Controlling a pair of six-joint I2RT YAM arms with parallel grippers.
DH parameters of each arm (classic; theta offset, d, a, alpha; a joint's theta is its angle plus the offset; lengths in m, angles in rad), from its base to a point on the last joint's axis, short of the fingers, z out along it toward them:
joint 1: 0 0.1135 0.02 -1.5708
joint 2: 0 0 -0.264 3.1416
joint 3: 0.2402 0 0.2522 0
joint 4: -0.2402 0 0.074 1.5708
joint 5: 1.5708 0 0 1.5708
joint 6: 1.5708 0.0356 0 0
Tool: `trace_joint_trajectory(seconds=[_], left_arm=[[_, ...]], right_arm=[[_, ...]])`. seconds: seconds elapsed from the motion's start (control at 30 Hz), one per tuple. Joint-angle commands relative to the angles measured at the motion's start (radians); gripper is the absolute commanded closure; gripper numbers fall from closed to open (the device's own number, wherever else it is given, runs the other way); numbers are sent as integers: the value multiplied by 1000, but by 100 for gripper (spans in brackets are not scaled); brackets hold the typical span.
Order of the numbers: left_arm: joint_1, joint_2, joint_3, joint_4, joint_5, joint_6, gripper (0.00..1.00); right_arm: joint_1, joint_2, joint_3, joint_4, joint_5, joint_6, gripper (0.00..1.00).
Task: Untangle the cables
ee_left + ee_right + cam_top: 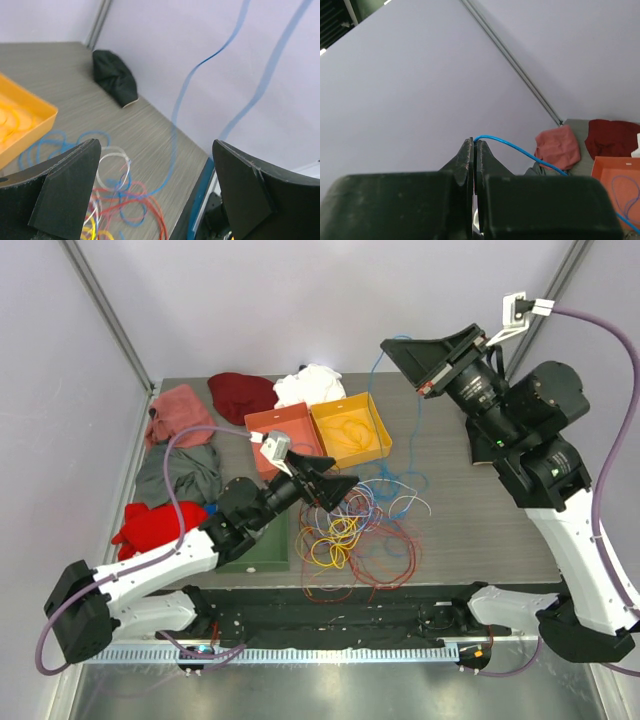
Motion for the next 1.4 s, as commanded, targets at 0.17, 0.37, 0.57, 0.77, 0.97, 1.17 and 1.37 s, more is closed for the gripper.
trace_joint_trajectory(seconds=[0.17,0.37,0.57,0.77,0.97,1.17,1.37], left_arm=[[-7,102,62,315,141,-6,0],[-42,139,30,358,172,10,0],[-66,257,70,350,123,72,0],[-72,417,154,366,151,49,0],[-96,552,260,378,161,47,0],[-96,665,363,369,123,58,0],[-96,722,418,315,98,69,15]], right_arm=[[4,-84,-116,17,7,3,99],[4,-114,-233,63,-22,53,99],[7,-112,-261,96,-71,90,99],[14,-115,-251,89,-99,94,99],[18,-123,-280,99,-119,106,99],[23,-143,-310,107,-140,115,99],[23,-173,-326,90,-132,106,99]])
